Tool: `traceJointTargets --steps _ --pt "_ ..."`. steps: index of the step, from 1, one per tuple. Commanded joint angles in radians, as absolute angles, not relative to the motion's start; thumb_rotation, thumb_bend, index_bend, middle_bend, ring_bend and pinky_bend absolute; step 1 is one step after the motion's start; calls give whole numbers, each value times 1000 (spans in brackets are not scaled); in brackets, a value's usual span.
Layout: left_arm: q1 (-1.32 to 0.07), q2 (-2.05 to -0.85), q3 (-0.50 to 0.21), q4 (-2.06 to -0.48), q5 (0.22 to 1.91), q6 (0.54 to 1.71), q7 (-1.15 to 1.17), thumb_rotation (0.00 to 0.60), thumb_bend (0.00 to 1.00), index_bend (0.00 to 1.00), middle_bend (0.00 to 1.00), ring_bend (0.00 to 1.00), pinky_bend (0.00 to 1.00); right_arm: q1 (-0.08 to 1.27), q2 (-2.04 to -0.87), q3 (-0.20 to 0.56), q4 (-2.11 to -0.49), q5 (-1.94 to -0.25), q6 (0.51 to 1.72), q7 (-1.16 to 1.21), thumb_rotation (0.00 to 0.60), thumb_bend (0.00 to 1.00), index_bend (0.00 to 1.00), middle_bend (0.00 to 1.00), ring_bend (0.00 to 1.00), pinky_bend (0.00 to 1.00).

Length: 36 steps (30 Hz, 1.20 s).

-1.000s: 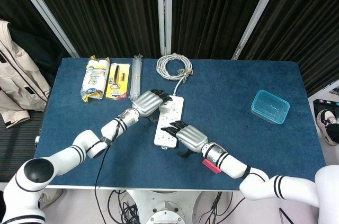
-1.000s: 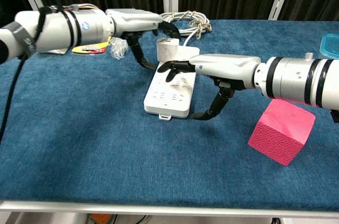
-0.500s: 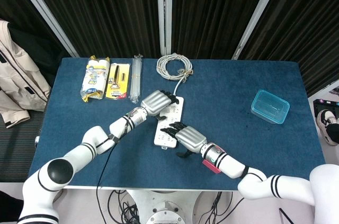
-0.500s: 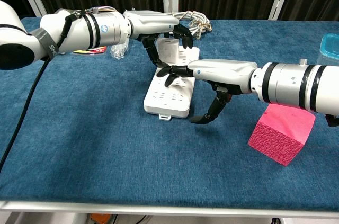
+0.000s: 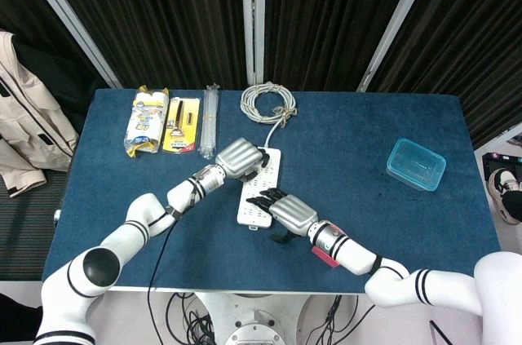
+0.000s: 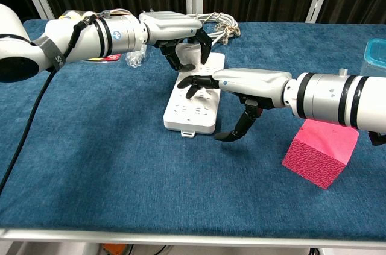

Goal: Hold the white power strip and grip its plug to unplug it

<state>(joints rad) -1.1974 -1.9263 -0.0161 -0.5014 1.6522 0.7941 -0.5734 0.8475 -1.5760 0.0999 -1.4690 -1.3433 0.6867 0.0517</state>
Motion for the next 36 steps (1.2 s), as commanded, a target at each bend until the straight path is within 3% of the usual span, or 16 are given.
traceJointTargets --steps 1,7,36 --pt "-1193 -1945 -10 -469 1655 826 -582 600 418 528 566 587 726 848 -1576 98 -1469 -1341 686 51 600 218 60 138 0 0" --pt "-1186 -1975 6 -409 1660 854 -612 600 441 587 700 687 847 849 -1580 96 -1464 -1331 685 48 600 217 60 139 0 0" --pt "-1169 -1993 55 -322 1667 910 -667 600 488 679 803 806 982 855 -1588 89 -1456 -1296 674 33 600 219 60 141 0 0"
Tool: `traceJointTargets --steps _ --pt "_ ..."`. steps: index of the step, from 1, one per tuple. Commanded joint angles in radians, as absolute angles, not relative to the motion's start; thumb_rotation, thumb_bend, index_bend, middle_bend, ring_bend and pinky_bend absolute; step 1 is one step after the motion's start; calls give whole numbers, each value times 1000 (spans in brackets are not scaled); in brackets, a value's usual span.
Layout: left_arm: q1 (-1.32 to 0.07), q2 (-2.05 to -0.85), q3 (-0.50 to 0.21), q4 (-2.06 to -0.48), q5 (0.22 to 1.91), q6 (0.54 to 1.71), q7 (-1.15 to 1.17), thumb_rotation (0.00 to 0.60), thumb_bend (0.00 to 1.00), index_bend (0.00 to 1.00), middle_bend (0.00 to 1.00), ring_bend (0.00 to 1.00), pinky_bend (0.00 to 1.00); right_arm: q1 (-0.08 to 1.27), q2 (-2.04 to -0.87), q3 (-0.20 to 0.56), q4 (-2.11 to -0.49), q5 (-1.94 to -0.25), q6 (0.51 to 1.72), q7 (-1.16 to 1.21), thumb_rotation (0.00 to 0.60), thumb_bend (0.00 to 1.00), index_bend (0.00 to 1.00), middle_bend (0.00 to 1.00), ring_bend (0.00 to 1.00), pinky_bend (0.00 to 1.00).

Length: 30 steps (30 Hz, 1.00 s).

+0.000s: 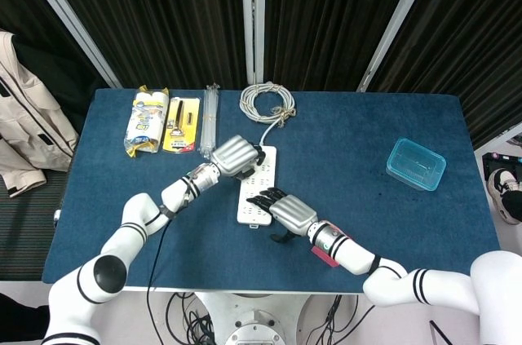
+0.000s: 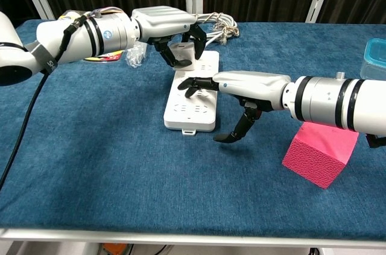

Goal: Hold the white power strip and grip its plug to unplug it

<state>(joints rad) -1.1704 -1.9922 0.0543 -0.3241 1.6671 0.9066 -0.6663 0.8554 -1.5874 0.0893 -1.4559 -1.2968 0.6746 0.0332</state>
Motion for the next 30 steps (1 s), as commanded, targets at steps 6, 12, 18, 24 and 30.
traceJointTargets --steps 6,12,18,24,30 --pt "-1165 -1992 62 -315 1670 924 -660 600 511 690 814 820 997 854 -1590 87 -1455 -1291 675 31 600 219 60 141 0 0" --pt "-1158 -1985 63 -315 1668 944 -647 600 515 694 819 824 1000 853 -1590 87 -1456 -1287 677 28 600 219 60 141 0 0" --pt "-1162 -1975 58 -322 1664 965 -628 600 516 695 819 824 1000 853 -1591 87 -1457 -1285 679 23 600 219 60 141 0 0" --pt "-1154 -1940 35 -351 1650 1030 -581 600 516 690 814 813 989 847 -1590 91 -1456 -1295 706 14 600 219 60 141 0 0" --pt "-1093 -1826 29 -498 1621 1035 -473 600 504 642 770 737 903 834 -1583 96 -1465 -1330 756 17 600 218 62 139 0 0"
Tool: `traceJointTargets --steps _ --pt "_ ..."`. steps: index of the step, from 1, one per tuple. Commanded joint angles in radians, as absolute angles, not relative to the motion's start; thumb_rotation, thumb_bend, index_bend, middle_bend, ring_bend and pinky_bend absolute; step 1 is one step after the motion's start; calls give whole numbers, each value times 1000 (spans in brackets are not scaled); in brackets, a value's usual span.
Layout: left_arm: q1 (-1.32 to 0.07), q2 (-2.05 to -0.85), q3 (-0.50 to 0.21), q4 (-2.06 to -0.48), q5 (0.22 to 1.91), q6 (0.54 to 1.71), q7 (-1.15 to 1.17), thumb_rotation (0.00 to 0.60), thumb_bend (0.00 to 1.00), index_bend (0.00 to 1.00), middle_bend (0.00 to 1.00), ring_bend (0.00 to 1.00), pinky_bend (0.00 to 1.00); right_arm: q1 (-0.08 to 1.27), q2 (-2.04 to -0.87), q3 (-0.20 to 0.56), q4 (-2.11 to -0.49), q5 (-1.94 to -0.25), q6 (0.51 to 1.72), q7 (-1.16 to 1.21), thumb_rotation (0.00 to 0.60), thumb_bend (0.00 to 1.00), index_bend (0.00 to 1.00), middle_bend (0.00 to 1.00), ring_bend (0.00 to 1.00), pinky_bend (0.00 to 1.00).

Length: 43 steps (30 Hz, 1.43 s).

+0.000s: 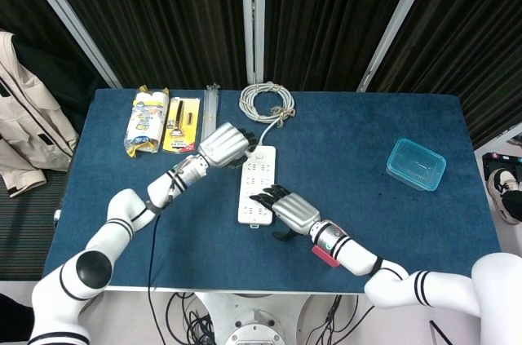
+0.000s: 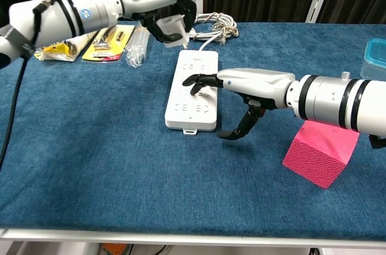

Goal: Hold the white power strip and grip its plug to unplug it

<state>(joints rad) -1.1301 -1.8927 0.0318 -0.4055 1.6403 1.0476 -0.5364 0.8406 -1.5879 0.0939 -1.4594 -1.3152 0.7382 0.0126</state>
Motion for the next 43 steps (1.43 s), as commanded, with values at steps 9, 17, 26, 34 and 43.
traceJointTargets --steps 9,17,26,34,43 --pt "-992 -1613 6 -964 1466 870 -170 600 337 406 549 453 562 793 -1535 88 -1517 -1415 861 57 600 213 63 131 0 0" --pt "-918 -1560 -37 -1153 1380 911 -20 600 160 171 263 145 323 720 -1387 73 -1642 -1477 996 33 600 207 54 120 0 0" --pt "-743 -1380 -66 -1371 1316 1134 73 600 141 148 233 122 241 548 -1180 38 -1771 -1511 1238 -64 600 174 7 98 0 0" --pt "-511 -1195 -28 -1562 1228 1357 181 600 141 148 225 122 168 368 -1077 -17 -1787 -1521 1431 -101 600 221 0 89 0 0" --pt "-300 -1141 43 -1725 1240 1559 270 600 140 148 224 122 159 203 -1078 -69 -1747 -1532 1564 -30 600 227 0 86 0 0"
